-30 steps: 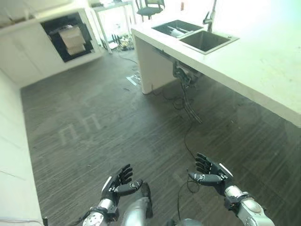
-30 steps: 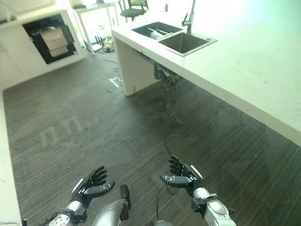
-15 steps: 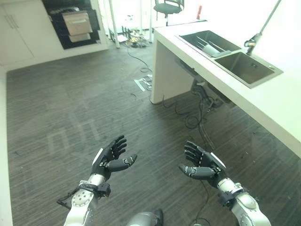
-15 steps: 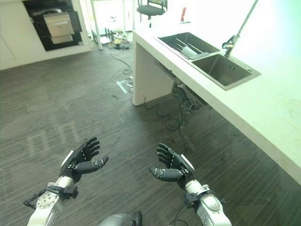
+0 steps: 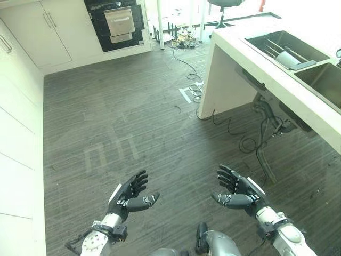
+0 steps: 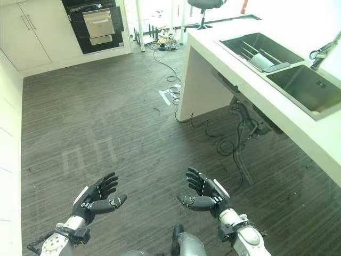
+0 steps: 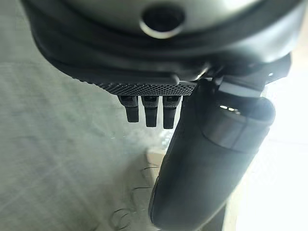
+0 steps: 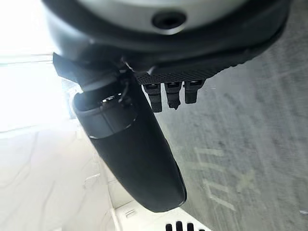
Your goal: Place the dishes in the dishwasher.
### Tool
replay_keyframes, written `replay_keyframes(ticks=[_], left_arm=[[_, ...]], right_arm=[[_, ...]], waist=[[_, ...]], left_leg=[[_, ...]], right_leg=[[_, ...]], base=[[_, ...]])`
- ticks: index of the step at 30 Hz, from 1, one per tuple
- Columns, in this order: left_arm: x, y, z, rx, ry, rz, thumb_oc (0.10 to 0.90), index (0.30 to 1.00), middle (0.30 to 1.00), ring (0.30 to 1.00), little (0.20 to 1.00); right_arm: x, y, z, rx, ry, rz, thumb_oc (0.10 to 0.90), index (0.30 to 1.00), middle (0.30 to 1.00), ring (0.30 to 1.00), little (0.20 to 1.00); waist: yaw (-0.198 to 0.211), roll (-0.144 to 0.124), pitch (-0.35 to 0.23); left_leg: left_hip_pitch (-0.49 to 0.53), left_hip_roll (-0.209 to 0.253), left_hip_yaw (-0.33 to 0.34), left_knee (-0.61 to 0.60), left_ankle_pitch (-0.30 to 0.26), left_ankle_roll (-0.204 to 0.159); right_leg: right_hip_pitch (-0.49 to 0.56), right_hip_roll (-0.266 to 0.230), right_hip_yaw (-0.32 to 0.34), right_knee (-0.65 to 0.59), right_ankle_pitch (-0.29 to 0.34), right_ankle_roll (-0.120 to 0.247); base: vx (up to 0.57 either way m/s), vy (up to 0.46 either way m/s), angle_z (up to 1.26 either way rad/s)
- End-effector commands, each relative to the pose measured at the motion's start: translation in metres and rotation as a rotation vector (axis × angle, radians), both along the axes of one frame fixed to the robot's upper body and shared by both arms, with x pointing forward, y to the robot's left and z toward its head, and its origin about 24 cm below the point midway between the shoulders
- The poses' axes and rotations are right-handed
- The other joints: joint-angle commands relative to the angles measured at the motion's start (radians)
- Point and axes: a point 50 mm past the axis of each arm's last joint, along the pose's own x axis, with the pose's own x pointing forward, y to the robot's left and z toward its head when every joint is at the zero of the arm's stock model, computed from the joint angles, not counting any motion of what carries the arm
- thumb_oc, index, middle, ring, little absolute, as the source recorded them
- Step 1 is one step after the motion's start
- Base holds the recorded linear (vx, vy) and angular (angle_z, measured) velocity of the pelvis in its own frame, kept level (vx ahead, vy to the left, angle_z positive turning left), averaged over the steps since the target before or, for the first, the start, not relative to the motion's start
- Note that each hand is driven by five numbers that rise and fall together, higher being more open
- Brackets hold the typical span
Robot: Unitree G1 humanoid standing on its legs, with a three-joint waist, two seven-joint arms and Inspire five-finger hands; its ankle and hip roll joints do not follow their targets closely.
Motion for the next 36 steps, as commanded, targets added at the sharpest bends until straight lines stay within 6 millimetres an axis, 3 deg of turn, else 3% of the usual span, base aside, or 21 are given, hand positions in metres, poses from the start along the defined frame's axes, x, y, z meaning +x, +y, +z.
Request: replay_keyframes(ticks=[1, 2, 3, 4, 5, 7, 8, 9, 10, 11, 14, 17, 19, 20, 25, 30, 31, 32, 33, 35, 36], left_arm=[[0.02, -0.004, 0.063, -0.012, -0.358, -0.056, 0.8, 0.9, 0.9, 0.9, 0.9], [0.02, -0.005, 0.064, -0.01, -0.364, -0.058, 0.8, 0.9, 0.9, 0.9, 0.9], [0.021, -0.007, 0.065, -0.02, -0.369, -0.059, 0.8, 0.9, 0.9, 0.9, 0.9], [0.022, -0.009, 0.065, -0.026, -0.374, -0.059, 0.8, 0.9, 0.9, 0.9, 0.9], [0.022, -0.011, 0.065, -0.036, -0.381, -0.056, 0.8, 0.9, 0.9, 0.9, 0.9], [0.022, -0.014, 0.065, -0.038, -0.392, -0.062, 0.8, 0.9, 0.9, 0.9, 0.9], [0.023, -0.012, 0.066, -0.035, -0.394, -0.058, 0.8, 0.9, 0.9, 0.9, 0.9], [0.018, -0.009, 0.066, -0.023, -0.399, -0.055, 0.8, 0.9, 0.9, 0.9, 0.9], [0.013, -0.006, 0.066, -0.017, -0.406, -0.048, 0.8, 0.9, 0.9, 0.9, 0.9], [0.011, -0.005, 0.068, -0.022, -0.412, -0.043, 0.8, 0.9, 0.9, 0.9, 0.9], [0.012, -0.006, 0.069, -0.034, -0.427, -0.03, 0.8, 0.9, 0.9, 0.9, 0.9], [0.015, -0.007, 0.073, -0.035, -0.447, -0.017, 0.8, 0.9, 0.9, 0.9, 0.9], [0.018, -0.005, 0.081, -0.005, -0.467, -0.041, 0.8, 0.9, 0.9, 0.9, 0.9], [0.018, -0.005, 0.082, -0.004, -0.467, -0.046, 0.8, 0.9, 0.9, 0.9, 0.9], [0.024, -0.005, 0.089, 0.025, -0.475, -0.119, 0.8, 0.9, 0.9, 0.9, 0.9], [0.027, -0.009, 0.098, 0.049, -0.507, -0.181, 0.8, 0.9, 0.9, 0.9, 0.9], [0.028, -0.012, 0.098, 0.067, -0.506, -0.222, 0.8, 0.9, 0.9, 0.9, 0.9], [0.028, -0.013, 0.099, 0.073, -0.51, -0.232, 0.8, 0.9, 0.9, 0.9, 0.9], [0.029, -0.016, 0.101, 0.067, -0.51, -0.255, 0.8, 0.9, 0.9, 0.9, 0.9], [0.03, -0.018, 0.103, 0.063, -0.514, -0.265, 0.8, 0.9, 0.9, 0.9, 0.9], [0.031, -0.021, 0.105, 0.078, -0.529, -0.266, 0.8, 0.9, 0.9, 0.9, 0.9]], right_arm=[[0.021, -0.011, 0.048, -0.012, -0.262, -0.011, 0.8, 0.9, 0.9, 0.9, 0.9], [0.021, -0.012, 0.05, -0.015, -0.271, -0.007, 0.8, 0.9, 0.9, 0.9, 0.9], [0.022, -0.014, 0.055, -0.02, -0.289, 0.001, 0.8, 0.9, 0.9, 0.9, 0.9], [0.023, -0.014, 0.057, -0.022, -0.3, 0.007, 0.8, 0.9, 0.9, 0.9, 0.9], [0.025, -0.013, 0.061, -0.027, -0.319, 0.022, 0.8, 0.9, 0.9, 0.9, 0.9], [0.03, -0.011, 0.069, -0.036, -0.359, 0.023, 0.8, 0.9, 0.9, 0.9, 0.9], [0.034, -0.009, 0.073, -0.023, -0.382, 0.026, 0.8, 0.9, 0.9, 0.9, 0.9], [0.034, -0.007, 0.077, -0.015, -0.405, 0.04, 0.8, 0.9, 0.9, 0.9, 0.9], [0.031, -0.005, 0.079, -0.017, -0.421, 0.056, 0.8, 0.9, 0.9, 0.9, 0.9], [0.027, -0.006, 0.082, -0.024, -0.434, 0.063, 0.8, 0.9, 0.9, 0.9, 0.9], [0.026, -0.007, 0.087, -0.031, -0.449, 0.074, 0.8, 0.9, 0.9, 0.9, 0.9], [0.026, -0.009, 0.092, -0.029, -0.459, 0.088, 0.8, 0.9, 0.9, 0.9, 0.9], [0.019, -0.01, 0.095, -0.008, -0.477, 0.074, 0.8, 0.9, 0.9, 0.9, 0.9], [0.018, -0.011, 0.095, -0.007, -0.48, 0.067, 0.8, 0.9, 0.9, 0.9, 0.9], [0.015, -0.011, 0.1, 0.035, -0.535, -0.02, 0.8, 0.9, 0.9, 0.9, 0.9], [0.017, -0.007, 0.101, 0.062, -0.563, -0.067, 0.8, 0.9, 0.9, 0.9, 0.9], [0.016, -0.004, 0.098, 0.066, -0.556, -0.071, 0.8, 0.9, 0.9, 0.9, 0.9], [0.016, -0.002, 0.097, 0.065, -0.555, -0.071, 0.8, 0.9, 0.9, 0.9, 0.9], [0.017, 0.001, 0.097, 0.07, -0.557, -0.069, 0.8, 0.9, 0.9, 0.9, 0.9], [0.018, 0.005, 0.098, 0.081, -0.563, -0.059, 0.8, 0.9, 0.9, 0.9, 0.9], [0.021, 0.008, 0.1, 0.093, -0.573, -0.043, 0.8, 0.9, 0.9, 0.9, 0.9]], waist=[[0.003, -0.05, -0.069], [0.007, -0.056, -0.066], [0.012, -0.063, -0.053], [0.015, -0.068, -0.048], [0.02, -0.075, -0.031], [0.036, -0.073, 0.002], [0.051, -0.08, 0.018], [0.052, -0.063, 0.015], [0.047, -0.014, 0.004], [0.046, 0.005, -0.002], [0.046, 0.016, 0.005], [0.04, 0.015, 0.002], [0.042, -0.003, -0.017], [0.043, -0.002, -0.021], [0.06, -0.03, -0.049], [0.043, -0.031, -0.061], [0.032, -0.029, -0.059], [0.027, -0.02, -0.06], [0.022, -0.002, -0.051], [0.02, 0.009, -0.039], [0.015, 0.013, -0.026]], left_leg=[[-0.006, 0.113, 0.082, -0.005, 0.03, -0.071], [0.011, 0.111, 0.083, -0.005, 0.089, -0.086], [-0.048, 0.119, 0.084, 0.13, 0.165, -0.119], [-0.105, 0.117, 0.089, 0.212, 0.19, -0.128], [-0.184, 0.113, 0.103, 0.359, 0.198, -0.133], [-0.293, 0.147, 0.12, 0.435, 0.174, -0.118], [-0.252, 0.161, 0.126, 0.267, 0.177, -0.102], [-0.206, 0.188, 0.14, -0.005, 0.226, -0.117], [-0.308, 0.244, 0.093, -0.005, 0.191, -0.145], [-0.367, 0.277, 0.052, -0.005, 0.216, -0.174], [-0.412, 0.302, 0.025, -0.005, 0.237, -0.191], [-0.394, 0.306, 0.049, -0.005, 0.2, -0.176], [-0.356, 0.293, 0.071, -0.005, 0.142, -0.152], [-0.357, 0.296, 0.072, -0.005, 0.141, -0.149], [-0.323, 0.241, 0.057, -0.005, 0.094, -0.102], [-0.309, 0.19, 0.032, -0.005, 0.07, -0.046], [-0.285, 0.165, 0.025, -0.005, 0.049, -0.022], [-0.282, 0.161, 0.017, -0.005, 0.048, -0.018], [-0.257, 0.147, 0.006, -0.005, 0.033, -0.005], [-0.236, 0.139, 0.006, -0.005, 0.018, 0.005], [-0.218, 0.143, 0.031, -0.005, 0.013, 0.004]], right_leg=[[0.029, -0.095, 0.0, 0.096, -0.176, 0.194], [0.039, -0.098, 0.006, 0.096, -0.187, 0.184], [0.065, -0.099, 0.012, 0.096, -0.205, 0.165], [0.071, -0.103, 0.014, 0.096, -0.209, 0.157], [0.09, -0.104, 0.022, 0.096, -0.218, 0.145], [0.122, -0.083, 0.024, 0.096, -0.226, 0.134], [0.143, -0.072, 0.046, 0.096, -0.239, 0.142], [0.155, -0.039, 0.075, 0.096, -0.257, 0.155], [0.158, 0.019, 0.089, 0.096, -0.275, 0.162], [0.17, 0.046, 0.11, 0.096, -0.298, 0.155], [0.197, 0.063, 0.128, 0.096, -0.328, 0.144], [0.217, 0.037, 0.124, 0.096, -0.336, 0.153], [0.263, -0.009, 0.098, 0.096, -0.352, 0.181], [0.263, -0.011, 0.093, 0.096, -0.349, 0.183], [0.301, -0.08, 0.057, 0.096, -0.335, 0.234], [0.307, -0.086, 0.069, 0.096, -0.208, 0.269], [0.31, -0.088, 0.076, 0.156, -0.111, 0.284], [0.274, -0.088, 0.075, 0.22, -0.075, 0.283], [0.182, -0.108, 0.064, 0.408, -0.033, 0.278], [0.103, -0.128, 0.055, 0.557, -0.046, 0.258], [0.055, -0.124, 0.029, 0.546, -0.089, 0.229]], base=[[0.33, -0.322, 0.38], [0.21, -0.268, 0.36], [0.08, -0.179, 0.18], [0.05, -0.184, 0.18], [0.03, -0.115, 0.16], [0.12, -0.152, -0.31], [0.28, -0.056, -0.62], [0.32, 0.136, -0.58], [0.35, 0.232, -0.82], [0.27, 0.201, -0.79], [0.23, 0.144, -0.45], [0.26, 0.192, -0.56], [0.37, 0.217, -0.44], [0.35, 0.208, -0.24], [0.21, 0.15, -0.06], [0.19, 0.181, 0.06], [0.18, 0.218, 0.07], [0.23, 0.31, 0.07], [0.13, 0.248, 0.11], [0.15, 0.206, -0.17], [0.13, 0.09, -0.49]])
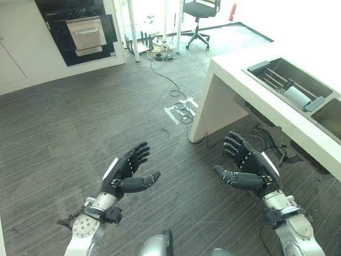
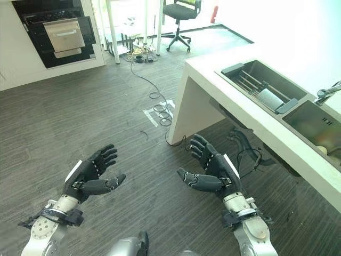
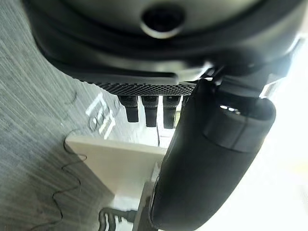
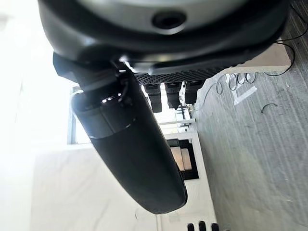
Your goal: Place the dishes in the dishwasher.
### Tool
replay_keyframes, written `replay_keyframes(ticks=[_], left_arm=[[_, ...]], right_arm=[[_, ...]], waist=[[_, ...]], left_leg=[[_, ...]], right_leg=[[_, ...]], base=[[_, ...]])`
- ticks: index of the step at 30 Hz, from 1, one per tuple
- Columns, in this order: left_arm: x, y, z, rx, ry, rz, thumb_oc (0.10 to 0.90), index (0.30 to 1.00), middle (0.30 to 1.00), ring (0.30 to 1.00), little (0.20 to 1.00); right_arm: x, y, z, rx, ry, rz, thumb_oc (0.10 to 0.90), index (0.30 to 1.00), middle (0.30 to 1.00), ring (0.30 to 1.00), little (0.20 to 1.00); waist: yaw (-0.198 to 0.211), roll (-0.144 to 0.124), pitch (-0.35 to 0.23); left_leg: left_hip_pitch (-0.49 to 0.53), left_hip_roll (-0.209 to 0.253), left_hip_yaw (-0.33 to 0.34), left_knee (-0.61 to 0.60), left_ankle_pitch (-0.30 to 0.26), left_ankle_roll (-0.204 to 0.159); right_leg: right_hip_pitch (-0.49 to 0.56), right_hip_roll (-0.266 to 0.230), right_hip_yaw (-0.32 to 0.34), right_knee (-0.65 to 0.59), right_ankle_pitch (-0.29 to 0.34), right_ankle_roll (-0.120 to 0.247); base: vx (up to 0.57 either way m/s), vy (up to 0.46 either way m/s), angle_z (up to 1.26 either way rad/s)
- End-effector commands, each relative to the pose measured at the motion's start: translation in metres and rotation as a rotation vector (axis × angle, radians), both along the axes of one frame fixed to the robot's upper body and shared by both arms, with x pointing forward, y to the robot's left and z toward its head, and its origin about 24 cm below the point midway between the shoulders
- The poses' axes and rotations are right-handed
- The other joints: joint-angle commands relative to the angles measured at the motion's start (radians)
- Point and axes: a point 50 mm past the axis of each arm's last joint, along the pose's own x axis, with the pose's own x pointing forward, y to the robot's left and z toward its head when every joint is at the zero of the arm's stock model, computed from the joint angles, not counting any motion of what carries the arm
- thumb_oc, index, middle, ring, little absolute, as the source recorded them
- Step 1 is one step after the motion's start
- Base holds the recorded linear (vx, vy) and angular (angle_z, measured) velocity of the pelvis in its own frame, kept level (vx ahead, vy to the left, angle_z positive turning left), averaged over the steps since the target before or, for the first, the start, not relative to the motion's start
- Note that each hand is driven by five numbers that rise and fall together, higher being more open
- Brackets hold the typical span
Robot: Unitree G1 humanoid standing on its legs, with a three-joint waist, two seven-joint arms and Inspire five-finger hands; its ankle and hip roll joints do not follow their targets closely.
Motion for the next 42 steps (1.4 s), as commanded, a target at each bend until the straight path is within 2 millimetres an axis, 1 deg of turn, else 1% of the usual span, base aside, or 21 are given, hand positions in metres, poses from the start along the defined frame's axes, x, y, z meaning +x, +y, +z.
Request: replay_keyframes(ticks=[1, 3, 5, 8, 11, 17, 19, 23, 24, 25, 26, 27, 29, 31, 33, 35, 36, 38, 39, 40, 42], left_arm=[[0.01, -0.017, 0.05, 0.036, -0.272, -0.097, 0.8, 0.9, 0.9, 0.9, 0.9], [0.011, -0.015, 0.059, 0.045, -0.317, -0.083, 0.8, 0.9, 0.9, 0.9, 0.9], [0.009, -0.008, 0.068, 0.07, -0.373, -0.036, 0.8, 0.9, 0.9, 0.9, 0.9], [0.006, -0.003, 0.076, 0.082, -0.413, 0.02, 0.8, 0.9, 0.9, 0.9, 0.9], [0.006, -0.005, 0.077, 0.075, -0.435, 0.046, 0.8, 0.9, 0.9, 0.9, 0.9], [0.004, -0.008, 0.087, 0.035, -0.494, 0.097, 0.8, 0.9, 0.9, 0.9, 0.9], [0.004, -0.01, 0.089, 0.006, -0.505, 0.102, 0.8, 0.9, 0.9, 0.9, 0.9], [0.003, -0.017, 0.095, -0.047, -0.556, 0.091, 0.8, 0.9, 0.9, 0.9, 0.9], [0.002, -0.019, 0.098, -0.073, -0.586, 0.1, 0.8, 0.9, 0.9, 0.9, 0.9], [0.002, -0.019, 0.098, -0.073, -0.586, 0.1, 0.8, 0.9, 0.9, 0.9, 0.9], [0.003, -0.023, 0.1, -0.078, -0.605, 0.09, 0.8, 0.9, 0.9, 0.9, 0.9], [0.004, -0.025, 0.101, -0.074, -0.614, 0.083, 0.8, 0.9, 0.9, 0.9, 0.9], [0.002, -0.024, 0.102, -0.042, -0.631, 0.076, 0.8, 0.9, 0.9, 0.9, 0.9], [-0.002, -0.02, 0.102, -0.037, -0.636, 0.077, 0.8, 0.9, 0.9, 0.9, 0.9], [-0.011, -0.015, 0.103, -0.048, -0.656, 0.095, 0.8, 0.9, 0.9, 0.9, 0.9], [-0.015, -0.015, 0.106, -0.062, -0.69, 0.098, 0.8, 0.9, 0.9, 0.9, 0.9], [-0.016, -0.016, 0.109, -0.074, -0.717, 0.102, 0.8, 0.9, 0.9, 0.9, 0.9], [-0.007, -0.017, 0.129, -0.104, -0.822, 0.118, 0.8, 0.9, 0.9, 0.9, 0.9], [-0.006, -0.017, 0.13, -0.107, -0.826, 0.117, 0.8, 0.9, 0.9, 0.9, 0.9], [-0.002, -0.02, 0.138, -0.107, -0.859, 0.087, 0.8, 0.9, 0.9, 0.9, 0.9], [-0.001, -0.023, 0.141, -0.097, -0.873, 0.072, 0.8, 0.9, 0.9, 0.9, 0.9]], right_arm=[[0.013, -0.002, 0.044, -0.011, -0.256, 0.028, 0.8, 0.9, 0.9, 0.9, 0.9], [0.013, -0.007, 0.05, 0.02, -0.277, 0.044, 0.8, 0.9, 0.9, 0.9, 0.9], [0.012, -0.011, 0.053, 0.037, -0.298, 0.06, 0.8, 0.9, 0.9, 0.9, 0.9], [0.013, -0.014, 0.06, 0.041, -0.337, 0.049, 0.8, 0.9, 0.9, 0.9, 0.9], [0.01, -0.018, 0.065, 0.035, -0.368, -0.029, 0.8, 0.9, 0.9, 0.9, 0.9], [0.012, -0.021, 0.076, 0.027, -0.413, -0.123, 0.8, 0.9, 0.9, 0.9, 0.9], [0.012, -0.022, 0.079, 0.01, -0.427, -0.13, 0.8, 0.9, 0.9, 0.9, 0.9], [0.011, -0.024, 0.089, -0.02, -0.468, -0.119, 0.8, 0.9, 0.9, 0.9, 0.9], [0.011, -0.025, 0.092, -0.046, -0.48, -0.109, 0.8, 0.9, 0.9, 0.9, 0.9], [0.011, -0.025, 0.092, -0.046, -0.48, -0.109, 0.8, 0.9, 0.9, 0.9, 0.9], [0.012, -0.026, 0.093, -0.047, -0.488, -0.118, 0.8, 0.9, 0.9, 0.9, 0.9], [0.014, -0.025, 0.094, -0.041, -0.492, -0.121, 0.8, 0.9, 0.9, 0.9, 0.9], [0.018, -0.022, 0.096, -0.014, -0.498, -0.112, 0.8, 0.9, 0.9, 0.9, 0.9], [0.017, -0.02, 0.095, -0.016, -0.498, -0.099, 0.8, 0.9, 0.9, 0.9, 0.9], [0.012, -0.017, 0.093, -0.023, -0.505, -0.073, 0.8, 0.9, 0.9, 0.9, 0.9], [0.012, -0.015, 0.095, -0.031, -0.51, -0.067, 0.8, 0.9, 0.9, 0.9, 0.9], [0.014, -0.014, 0.098, -0.036, -0.516, -0.064, 0.8, 0.9, 0.9, 0.9, 0.9], [0.01, -0.015, 0.101, -0.004, -0.538, -0.071, 0.8, 0.9, 0.9, 0.9, 0.9], [0.009, -0.015, 0.102, -0.001, -0.539, -0.074, 0.8, 0.9, 0.9, 0.9, 0.9], [0.005, -0.017, 0.101, 0.023, -0.549, -0.111, 0.8, 0.9, 0.9, 0.9, 0.9], [0.004, -0.017, 0.101, 0.027, -0.552, -0.131, 0.8, 0.9, 0.9, 0.9, 0.9]], waist=[[-0.005, 0.03, -0.033], [-0.003, 0.024, -0.017], [0.008, 0.011, -0.004], [0.006, -0.001, 0.023], [-0.018, -0.009, 0.018], [-0.05, -0.018, -0.015], [-0.053, -0.018, -0.022], [-0.053, -0.034, -0.03], [-0.047, -0.038, -0.022], [-0.047, -0.038, -0.022], [-0.039, -0.046, -0.009], [-0.036, -0.045, -0.001], [-0.024, -0.031, 0.009], [-0.018, 0.006, 0.011], [0.015, 0.033, 0.014], [0.034, 0.034, 0.017], [0.04, 0.034, 0.017], [0.031, 0.023, -0.014], [0.032, 0.02, -0.017], [0.03, 0.002, -0.039], [0.029, -0.004, -0.046]], left_leg=[[0.06, 0.031, -0.08, -0.142, -0.024, -0.111], [0.081, 0.04, -0.045, -0.142, -0.032, -0.119], [0.116, 0.063, 0.002, -0.142, -0.062, -0.139], [0.177, 0.08, 0.051, -0.142, -0.1, -0.147], [0.204, 0.083, 0.056, -0.142, -0.128, -0.135], [0.273, 0.1, 0.081, -0.142, -0.137, -0.144], [0.291, 0.106, 0.086, -0.142, -0.12, -0.158], [0.322, 0.108, 0.089, -0.097, 0.039, -0.21], [0.221, 0.115, 0.079, 0.12, 0.092, -0.234], [0.221, 0.115, 0.079, 0.12, 0.092, -0.234], [0.135, 0.12, 0.069, 0.174, 0.082, -0.219], [0.117, 0.108, 0.063, 0.145, 0.065, -0.206], [0.156, 0.078, 0.046, -0.142, 0.067, -0.197], [0.07, 0.104, -0.023, -0.142, 0.045, -0.223], [-0.061, 0.09, -0.195, -0.142, 0.125, -0.267], [-0.13, 0.096, -0.238, -0.142, 0.155, -0.279], [-0.132, 0.098, -0.229, -0.142, 0.15, -0.273], [-0.084, 0.087, -0.209, -0.142, 0.095, -0.232], [-0.081, 0.085, -0.209, -0.142, 0.091, -0.229], [-0.065, 0.064, -0.207, -0.142, 0.071, -0.202], [-0.061, 0.049, -0.214, -0.142, 0.066, -0.187]], right_leg=[[0.08, 0.105, -0.154, -0.241, -0.019, -0.073], [0.132, 0.11, -0.226, -0.461, -0.03, -0.068], [0.148, 0.063, -0.311, -0.653, 0.015, -0.04], [0.072, 0.0, -0.339, -0.656, 0.066, -0.004], [0.066, 0.017, -0.288, -0.656, 0.01, -0.02], [0.074, 0.051, -0.272, -0.656, -0.041, -0.058], [0.082, 0.062, -0.27, -0.656, -0.053, -0.073], [0.115, 0.097, -0.236, -0.656, -0.104, -0.123], [0.147, 0.115, -0.211, -0.656, -0.137, -0.156], [0.147, 0.115, -0.211, -0.656, -0.137, -0.156], [0.168, 0.115, -0.2, -0.656, -0.146, -0.162], [0.173, 0.117, -0.187, -0.656, -0.148, -0.157], [0.182, 0.143, -0.131, -0.656, -0.154, -0.129], [0.193, 0.189, -0.107, -0.656, -0.167, -0.12], [0.236, 0.24, -0.051, -0.656, -0.203, -0.125], [0.278, 0.256, -0.02, -0.656, -0.24, -0.138], [0.29, 0.247, -0.01, -0.656, -0.253, -0.135], [0.332, 0.175, -0.034, -0.656, -0.259, -0.076], [0.334, 0.171, -0.036, -0.656, -0.26, -0.072], [0.342, 0.147, -0.059, -0.656, -0.237, -0.052], [0.347, 0.14, -0.064, -0.656, -0.204, -0.043]], base=[[0.18, 0.0, -0.53], [0.21, -0.141, -0.6], [0.23, -0.225, -0.39], [0.23, -0.225, -1.07], [0.25, -0.286, -0.6], [0.27, -0.279, 0.1], [0.23, -0.221, -0.07], [0.26, -0.265, -0.16], [0.18, -0.225, -0.35], [0.21, -0.23, -0.39], [0.14, -0.076, -0.26], [0.3, -0.034, -0.17], [0.3, 0.108, -0.36], [0.29, 0.149, -0.78], [0.39, 0.216, -0.51], [0.3, 0.219, -1.06], [0.4, 0.436, -1.29], [0.39, 0.466, -1.01], [0.34, 0.349, -0.56], [0.23, 0.221, -0.36], [0.18, 0.189, -0.18]])
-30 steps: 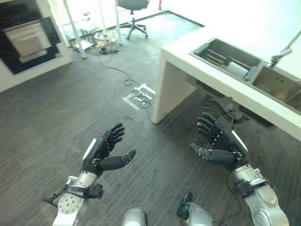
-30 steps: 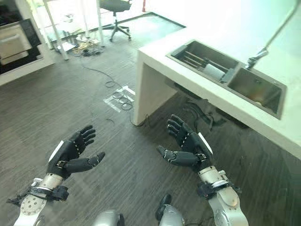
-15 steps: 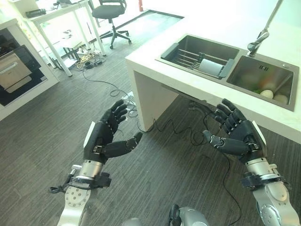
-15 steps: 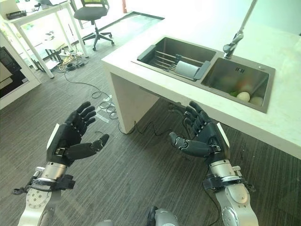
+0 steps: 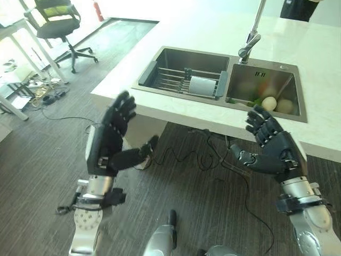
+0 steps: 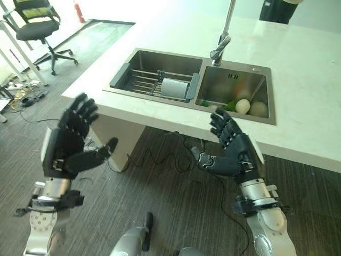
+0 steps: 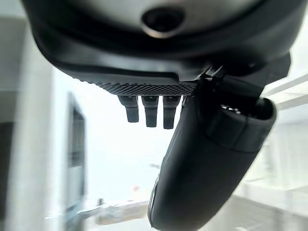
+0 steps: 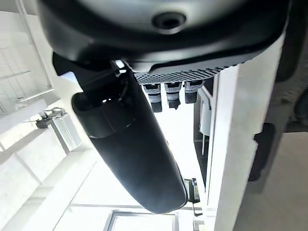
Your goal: Place the dishes in the dishwasher.
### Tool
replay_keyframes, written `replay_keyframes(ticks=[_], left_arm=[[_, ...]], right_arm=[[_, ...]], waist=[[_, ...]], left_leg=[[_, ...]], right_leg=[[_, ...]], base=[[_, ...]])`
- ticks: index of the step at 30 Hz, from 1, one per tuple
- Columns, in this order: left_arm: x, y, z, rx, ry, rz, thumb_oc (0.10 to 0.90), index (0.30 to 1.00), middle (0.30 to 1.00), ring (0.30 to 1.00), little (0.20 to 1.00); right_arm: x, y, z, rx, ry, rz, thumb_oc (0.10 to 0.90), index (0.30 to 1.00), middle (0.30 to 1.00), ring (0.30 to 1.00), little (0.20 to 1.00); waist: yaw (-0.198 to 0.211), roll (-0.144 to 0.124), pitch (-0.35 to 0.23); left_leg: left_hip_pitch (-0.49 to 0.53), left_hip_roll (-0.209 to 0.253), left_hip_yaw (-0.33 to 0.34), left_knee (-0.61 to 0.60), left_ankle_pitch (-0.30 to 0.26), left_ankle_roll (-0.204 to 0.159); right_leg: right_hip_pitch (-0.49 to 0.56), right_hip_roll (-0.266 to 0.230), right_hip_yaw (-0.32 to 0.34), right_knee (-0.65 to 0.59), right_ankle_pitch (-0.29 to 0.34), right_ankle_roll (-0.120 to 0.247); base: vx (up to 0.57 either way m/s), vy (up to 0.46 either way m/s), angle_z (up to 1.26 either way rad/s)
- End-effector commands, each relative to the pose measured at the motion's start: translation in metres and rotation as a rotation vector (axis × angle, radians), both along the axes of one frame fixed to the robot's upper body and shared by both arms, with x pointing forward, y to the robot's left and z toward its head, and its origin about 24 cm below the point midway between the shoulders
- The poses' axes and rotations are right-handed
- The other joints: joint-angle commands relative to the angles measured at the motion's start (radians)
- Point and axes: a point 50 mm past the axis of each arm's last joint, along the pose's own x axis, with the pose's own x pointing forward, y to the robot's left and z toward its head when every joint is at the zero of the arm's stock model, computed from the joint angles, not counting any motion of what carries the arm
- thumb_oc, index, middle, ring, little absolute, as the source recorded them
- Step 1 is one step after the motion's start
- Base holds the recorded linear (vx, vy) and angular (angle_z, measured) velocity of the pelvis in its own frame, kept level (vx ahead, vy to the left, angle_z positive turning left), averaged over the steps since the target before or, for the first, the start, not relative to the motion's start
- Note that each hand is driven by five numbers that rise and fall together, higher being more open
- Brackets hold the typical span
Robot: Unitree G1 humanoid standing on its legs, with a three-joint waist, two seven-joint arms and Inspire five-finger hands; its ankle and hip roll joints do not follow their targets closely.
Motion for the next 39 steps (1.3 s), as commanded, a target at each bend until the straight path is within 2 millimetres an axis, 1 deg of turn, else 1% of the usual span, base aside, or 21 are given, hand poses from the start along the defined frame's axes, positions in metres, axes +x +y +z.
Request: replay_keyframes(ticks=[1, 2, 3, 4, 5, 6, 7, 9, 10, 13, 16, 18, 23, 29, 31, 32, 33, 35, 36, 38, 39], left_arm=[[-0.017, -0.004, 0.041, 0.055, -0.249, -0.044, 0.8, 0.9, 0.9, 0.9, 0.9], [-0.016, -0.009, 0.044, 0.069, -0.253, -0.063, 0.8, 0.9, 0.9, 0.9, 0.9], [-0.016, -0.011, 0.045, 0.081, -0.256, -0.068, 0.8, 0.9, 0.9, 0.9, 0.9], [-0.017, -0.011, 0.046, 0.088, -0.258, -0.069, 0.8, 0.9, 0.9, 0.9, 0.9], [-0.018, -0.012, 0.045, 0.095, -0.26, -0.049, 0.8, 0.9, 0.9, 0.9, 0.9], [-0.017, -0.011, 0.045, 0.099, -0.258, -0.032, 0.8, 0.9, 0.9, 0.9, 0.9], [-0.015, -0.011, 0.046, 0.1, -0.257, -0.021, 0.8, 0.9, 0.9, 0.9, 0.9], [-0.013, -0.008, 0.048, 0.111, -0.269, -0.002, 0.8, 0.9, 0.9, 0.9, 0.9], [-0.013, -0.007, 0.048, 0.123, -0.274, 0.005, 0.8, 0.9, 0.9, 0.9, 0.9], [-0.013, -0.004, 0.047, 0.139, -0.269, 0.022, 0.8, 0.9, 0.9, 0.9, 0.9], [-0.016, -0.004, 0.043, 0.142, -0.25, 0.035, 0.8, 0.9, 0.9, 0.9, 0.9], [-0.016, -0.003, 0.042, 0.142, -0.245, 0.041, 0.8, 0.9, 0.9, 0.9, 0.9], [-0.015, -0.005, 0.043, 0.126, -0.236, 0.038, 0.8, 0.9, 0.9, 0.9, 0.9], [-0.018, -0.008, 0.046, 0.096, -0.266, 0.025, 0.8, 0.9, 0.9, 0.9, 0.9], [-0.02, -0.006, 0.046, 0.077, -0.27, 0.032, 0.8, 0.9, 0.9, 0.9, 0.9], [-0.022, -0.004, 0.045, 0.064, -0.271, 0.06, 0.8, 0.9, 0.9, 0.9, 0.9], [-0.022, -0.003, 0.045, 0.053, -0.269, 0.064, 0.8, 0.9, 0.9, 0.9, 0.9], [-0.025, -0.002, 0.043, 0.033, -0.271, 0.077, 0.8, 0.9, 0.9, 0.9, 0.9], [-0.025, -0.002, 0.043, 0.033, -0.272, 0.077, 0.8, 0.9, 0.9, 0.9, 0.9], [-0.028, -0.004, 0.04, 0.018, -0.276, 0.082, 0.8, 0.9, 0.9, 0.9, 0.9], [-0.027, -0.005, 0.04, 0.019, -0.277, 0.072, 0.8, 0.9, 0.9, 0.9, 0.9]], right_arm=[[-0.001, 0.008, 0.045, 0.066, -0.301, 0.008, 0.8, 0.9, 0.9, 0.9, 0.9], [0.001, 0.011, 0.044, 0.087, -0.299, -0.002, 0.8, 0.9, 0.9, 0.9, 0.9], [0.001, 0.014, 0.043, 0.09, -0.296, 0.003, 0.8, 0.9, 0.9, 0.9, 0.9], [0.001, 0.016, 0.043, 0.086, -0.292, 0.005, 0.8, 0.9, 0.9, 0.9, 0.9], [0.004, 0.02, 0.042, 0.081, -0.287, 0.025, 0.8, 0.9, 0.9, 0.9, 0.9], [0.007, 0.023, 0.04, 0.073, -0.279, 0.038, 0.8, 0.9, 0.9, 0.9, 0.9], [0.01, 0.024, 0.04, 0.069, -0.276, 0.043, 0.8, 0.9, 0.9, 0.9, 0.9], [0.012, 0.019, 0.04, 0.071, -0.28, 0.042, 0.8, 0.9, 0.9, 0.9, 0.9], [0.011, 0.016, 0.041, 0.073, -0.284, 0.043, 0.8, 0.9, 0.9, 0.9, 0.9], [0.01, 0.013, 0.042, 0.077, -0.288, 0.054, 0.8, 0.9, 0.9, 0.9, 0.9], [0.008, 0.015, 0.039, 0.079, -0.276, 0.071, 0.8, 0.9, 0.9, 0.9, 0.9], [0.007, 0.015, 0.037, 0.082, -0.272, 0.079, 0.8, 0.9, 0.9, 0.9, 0.9], [0.006, 0.017, 0.04, 0.065, -0.279, 0.084, 0.8, 0.9, 0.9, 0.9, 0.9], [0.005, 0.019, 0.049, -0.052, -0.322, 0.094, 0.8, 0.9, 0.9, 0.9, 0.9], [0.004, 0.018, 0.052, -0.071, -0.322, 0.113, 0.8, 0.9, 0.9, 0.9, 0.9], [0.003, 0.016, 0.053, -0.075, -0.323, 0.128, 0.8, 0.9, 0.9, 0.9, 0.9], [0.003, 0.016, 0.053, -0.08, -0.324, 0.135, 0.8, 0.9, 0.9, 0.9, 0.9], [0.001, 0.016, 0.054, -0.095, -0.33, 0.158, 0.8, 0.9, 0.9, 0.9, 0.9], [0.001, 0.016, 0.054, -0.095, -0.33, 0.158, 0.8, 0.9, 0.9, 0.9, 0.9], [0.0, 0.018, 0.054, -0.11, -0.339, 0.183, 0.8, 0.9, 0.9, 0.9, 0.9], [0.001, 0.019, 0.055, -0.111, -0.342, 0.18, 0.8, 0.9, 0.9, 0.9, 0.9]], waist=[[0.024, -0.038, -0.105], [0.022, -0.041, -0.118], [0.021, -0.038, -0.116], [0.023, -0.037, -0.115], [0.021, -0.026, -0.112], [0.019, -0.019, -0.108], [0.02, -0.019, -0.108], [0.012, -0.019, -0.102], [0.007, -0.025, -0.093], [-0.013, -0.051, -0.078], [-0.033, -0.06, -0.074], [-0.039, -0.058, -0.074], [-0.053, -0.062, -0.094], [-0.086, -0.049, -0.142], [-0.091, -0.048, -0.153], [-0.089, -0.045, -0.164], [-0.086, -0.045, -0.166], [-0.071, -0.057, -0.166], [-0.07, -0.064, -0.166], [-0.047, -0.078, -0.143], [-0.037, -0.089, -0.133]], left_leg=[[0.007, 0.005, -0.043, 0.043, -0.217, -0.031], [0.021, -0.026, -0.057, 0.043, -0.234, 0.006], [0.038, -0.044, -0.062, 0.043, -0.244, 0.02], [0.048, -0.051, -0.057, 0.043, -0.25, 0.027], [0.066, -0.043, -0.035, 0.043, -0.263, 0.029], [0.079, -0.034, -0.012, 0.043, -0.269, 0.027], [0.08, -0.026, 0.008, 0.043, -0.269, 0.021], [0.091, 0.005, 0.069, 0.043, -0.278, 0.007], [0.1, 0.01, 0.092, 0.043, -0.285, 0.004], [0.138, -0.002, 0.144, 0.043, -0.322, 0.008], [0.21, -0.02, 0.18, 0.043, -0.381, 0.025], [0.237, -0.021, 0.19, 0.043, -0.404, 0.033], [0.278, -0.023, 0.21, 0.043, -0.436, 0.039], [0.352, 0.013, 0.208, 0.043, -0.464, 0.017], [0.368, 0.022, 0.208, 0.043, -0.46, 0.005], [0.389, 0.033, 0.199, 0.043, -0.383, -0.023], [0.395, 0.035, 0.196, 0.043, -0.343, -0.036], [0.413, 0.016, 0.176, 0.071, -0.215, -0.067], [0.41, 0.009, 0.178, 0.07, -0.208, -0.066], [0.266, -0.001, 0.161, 0.29, -0.153, -0.09], [0.203, -0.001, 0.165, 0.31, -0.168, -0.078]], right_leg=[[0.013, -0.1, -0.073, -0.052, 0.086, 0.105], [0.033, -0.098, -0.088, -0.034, 0.208, 0.122], [-0.002, -0.107, -0.096, 0.065, 0.281, 0.13], [-0.041, -0.115, -0.1, 0.135, 0.305, 0.133], [-0.105, -0.125, -0.123, 0.215, 0.31, 0.126], [-0.144, -0.127, -0.149, 0.206, 0.284, 0.111], [-0.152, -0.117, -0.166, 0.163, 0.254, 0.1], [-0.145, -0.089, -0.236, -0.028, 0.238, 0.084], [-0.163, -0.104, -0.252, -0.052, 0.237, 0.083], [-0.279, -0.172, -0.234, -0.052, 0.279, 0.113], [-0.392, -0.237, -0.216, -0.052, 0.348, 0.142], [-0.402, -0.239, -0.21, -0.052, 0.322, 0.149], [-0.386, -0.248, -0.216, -0.052, 0.343, 0.159], [-0.362, -0.202, -0.199, -0.052, 0.296, 0.135], [-0.354, -0.186, -0.192, -0.052, 0.279, 0.121], [-0.34, -0.16, -0.185, -0.052, 0.251, 0.094], [-0.333, -0.152, -0.182, -0.052, 0.241, 0.084], [-0.307, -0.139, -0.159, -0.052, 0.207, 0.056], [-0.312, -0.145, -0.156, -0.052, 0.21, 0.054], [-0.265, -0.137, -0.136, -0.052, 0.182, 0.022], [-0.252, -0.143, -0.135, -0.052, 0.181, 0.019]], base=[[0.24, 0.287, -0.07], [0.25, 0.325, -0.01], [0.29, 0.399, -0.16], [0.16, 0.294, -0.13], [0.13, 0.241, -0.28], [0.13, 0.189, -0.36], [0.15, 0.085, -0.81], [0.18, -0.017, -0.79], [0.14, -0.061, -0.42], [0.16, -0.074, -0.61], [0.35, -0.125, -0.11], [0.39, -0.176, -0.01], [0.29, -0.198, 0.15], [0.3, -0.229, 0.18], [0.3, -0.284, 0.05], [0.25, -0.275, -0.04], [0.27, -0.296, -0.22], [0.17, -0.195, -0.36], [0.12, -0.17, -0.38], [0.08, -0.168, -0.51], [0.07, -0.126, -0.35]])
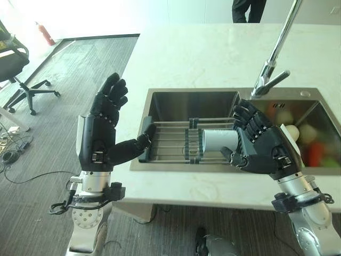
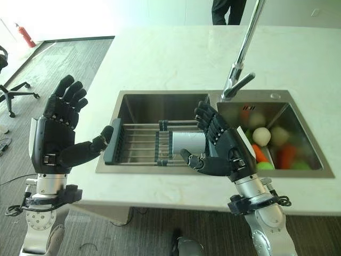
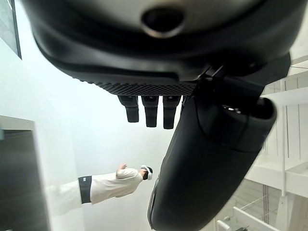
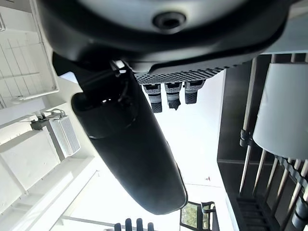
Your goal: Place the dishes in the dishwasher.
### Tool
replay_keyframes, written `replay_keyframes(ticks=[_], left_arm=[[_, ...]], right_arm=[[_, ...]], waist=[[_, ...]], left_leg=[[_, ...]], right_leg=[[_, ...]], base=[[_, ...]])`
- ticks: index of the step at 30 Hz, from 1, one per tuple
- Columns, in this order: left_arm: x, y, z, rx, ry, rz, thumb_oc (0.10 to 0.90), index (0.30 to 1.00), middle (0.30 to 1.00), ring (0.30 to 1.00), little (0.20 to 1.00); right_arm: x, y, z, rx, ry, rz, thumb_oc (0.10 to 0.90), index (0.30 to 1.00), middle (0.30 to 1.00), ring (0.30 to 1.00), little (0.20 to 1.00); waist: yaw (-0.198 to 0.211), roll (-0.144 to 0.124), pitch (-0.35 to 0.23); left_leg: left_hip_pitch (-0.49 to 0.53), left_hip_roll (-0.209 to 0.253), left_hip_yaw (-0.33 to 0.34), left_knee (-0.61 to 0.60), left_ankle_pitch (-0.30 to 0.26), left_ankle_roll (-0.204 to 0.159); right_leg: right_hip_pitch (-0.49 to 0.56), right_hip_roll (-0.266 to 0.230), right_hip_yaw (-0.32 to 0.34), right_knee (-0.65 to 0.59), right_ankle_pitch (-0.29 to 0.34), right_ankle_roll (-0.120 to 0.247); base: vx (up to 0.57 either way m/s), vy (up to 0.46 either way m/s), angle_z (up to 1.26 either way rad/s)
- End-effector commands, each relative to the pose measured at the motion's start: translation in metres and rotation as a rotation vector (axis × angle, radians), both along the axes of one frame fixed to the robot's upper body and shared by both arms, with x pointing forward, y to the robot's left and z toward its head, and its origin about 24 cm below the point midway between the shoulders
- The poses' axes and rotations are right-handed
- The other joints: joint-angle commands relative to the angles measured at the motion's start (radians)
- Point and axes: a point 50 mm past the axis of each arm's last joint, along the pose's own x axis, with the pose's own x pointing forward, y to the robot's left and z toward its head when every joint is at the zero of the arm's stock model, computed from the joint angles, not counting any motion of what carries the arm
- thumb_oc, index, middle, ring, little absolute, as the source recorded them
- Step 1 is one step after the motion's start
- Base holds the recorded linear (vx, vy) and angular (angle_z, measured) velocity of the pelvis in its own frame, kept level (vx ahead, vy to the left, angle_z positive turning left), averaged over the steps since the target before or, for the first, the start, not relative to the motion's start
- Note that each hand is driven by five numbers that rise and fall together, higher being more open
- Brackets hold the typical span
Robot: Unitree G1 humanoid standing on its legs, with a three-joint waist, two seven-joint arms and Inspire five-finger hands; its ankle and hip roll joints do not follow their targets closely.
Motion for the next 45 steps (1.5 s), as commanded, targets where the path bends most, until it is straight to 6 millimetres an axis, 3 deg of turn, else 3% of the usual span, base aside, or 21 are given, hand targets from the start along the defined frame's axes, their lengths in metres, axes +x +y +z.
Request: replay_keyframes(ticks=[1, 2, 3, 5, 6, 16, 22, 23, 25, 30, 45], left_arm=[[-0.013, -0.008, 0.034, 0.014, -0.245, -0.056, 0.8, 0.9, 0.9, 0.9, 0.9], [-0.014, -0.008, 0.034, 0.019, -0.247, -0.063, 0.8, 0.9, 0.9, 0.9, 0.9], [-0.016, -0.007, 0.034, 0.029, -0.251, -0.065, 0.8, 0.9, 0.9, 0.9, 0.9], [-0.02, -0.003, 0.032, 0.042, -0.253, -0.071, 0.8, 0.9, 0.9, 0.9, 0.9], [-0.02, -0.001, 0.032, 0.046, -0.252, -0.084, 0.8, 0.9, 0.9, 0.9, 0.9], [-0.011, -0.015, 0.041, 0.086, -0.269, -0.166, 0.8, 0.9, 0.9, 0.9, 0.9], [-0.009, -0.019, 0.041, 0.074, -0.264, -0.179, 0.8, 0.9, 0.9, 0.9, 0.9], [0.006, -0.024, 0.042, 0.075, -0.215, -0.21, 0.8, 0.9, 0.9, 0.9, 0.9], [0.006, -0.025, 0.042, 0.095, -0.215, -0.189, 0.8, 0.9, 0.9, 0.9, 0.9], [0.004, -0.018, 0.038, 0.066, -0.18, -0.174, 0.8, 0.9, 0.9, 0.9, 0.9], [0.005, -0.026, 0.023, 0.117, -0.056, -0.211, 0.8, 0.9, 0.9, 0.9, 0.9]], right_arm=[[-0.004, 0.008, 0.04, 0.044, -0.265, 0.054, 0.8, 0.9, 0.9, 0.9, 0.9], [-0.002, 0.008, 0.041, 0.05, -0.264, 0.054, 0.8, 0.9, 0.9, 0.9, 0.9], [0.0, 0.01, 0.042, 0.057, -0.264, 0.062, 0.8, 0.9, 0.9, 0.9, 0.9], [0.001, 0.012, 0.04, 0.062, -0.261, 0.071, 0.8, 0.9, 0.9, 0.9, 0.9], [0.0, 0.013, 0.038, 0.058, -0.258, 0.065, 0.8, 0.9, 0.9, 0.9, 0.9], [-0.009, 0.016, 0.029, 0.132, -0.232, 0.041, 0.8, 0.9, 0.9, 0.9, 0.9], [-0.007, 0.02, 0.033, 0.122, -0.25, 0.047, 0.8, 0.9, 0.9, 0.9, 0.9], [-0.001, 0.018, 0.025, 0.207, -0.232, 0.023, 0.8, 0.9, 0.9, 0.9, 0.9], [0.003, 0.021, 0.027, 0.219, -0.221, 0.041, 0.8, 0.9, 0.9, 0.9, 0.9], [0.008, 0.025, 0.028, 0.203, -0.201, 0.056, 0.8, 0.9, 0.9, 0.9, 0.9], [0.002, 0.016, 0.027, 0.128, -0.156, 0.032, 0.8, 0.9, 0.9, 0.9, 0.9]], waist=[[0.013, -0.046, -0.032], [0.021, -0.043, -0.024], [0.03, -0.041, -0.021], [0.034, -0.003, -0.017], [0.035, 0.006, -0.018], [-0.001, -0.008, -0.034], [0.006, -0.013, -0.033], [0.043, -0.026, -0.037], [0.056, -0.027, -0.036], [0.059, -0.018, -0.046], [0.002, 0.008, -0.085]], left_leg=[[-0.116, -0.005, 0.009, 0.077, 0.097, 0.066], [-0.106, -0.005, 0.011, 0.014, 0.065, 0.08], [-0.075, -0.021, 0.01, -0.169, 0.06, 0.094], [-0.131, -0.02, -0.04, -0.175, -0.003, 0.091], [-0.136, -0.023, -0.058, -0.175, -0.001, 0.089], [-0.111, -0.006, -0.021, -0.175, -0.058, 0.124], [-0.117, -0.006, -0.013, -0.175, -0.072, 0.139], [-0.157, 0.02, -0.027, -0.175, -0.096, 0.148], [-0.154, 0.039, -0.015, -0.175, -0.092, 0.141], [-0.137, 0.075, 0.012, -0.175, -0.088, 0.122], [-0.131, 0.147, 0.055, -0.175, -0.061, 0.062]], right_leg=[[0.055, -0.091, 0.014, -0.047, -0.031, 0.194], [0.069, -0.083, 0.022, -0.047, -0.04, 0.201], [0.071, -0.074, 0.042, -0.047, -0.041, 0.216], [0.072, -0.026, 0.064, -0.047, -0.043, 0.232], [0.073, -0.014, 0.067, -0.047, -0.043, 0.237], [0.096, -0.04, 0.032, -0.047, -0.052, 0.256], [0.092, -0.046, 0.027, -0.047, -0.054, 0.259], [0.027, -0.218, -0.007, -0.047, 0.057, 0.342], [0.04, -0.22, -0.03, -0.047, 0.032, 0.348], [0.044, -0.194, -0.034, -0.047, -0.008, 0.341], [0.067, -0.123, -0.024, -0.047, -0.08, 0.273]], base=[[0.09, -0.038, -0.44], [0.15, 0.05, -0.32], [0.13, 0.105, -0.35], [0.13, 0.14, -0.24], [0.13, 0.09, -0.37], [0.09, 0.106, -0.2], [0.02, 0.067, 0.02], [-0.03, -0.135, 0.11], [-0.03, -0.321, 0.0], [0.04, -0.205, -0.33], [0.04, -0.094, -0.06]])
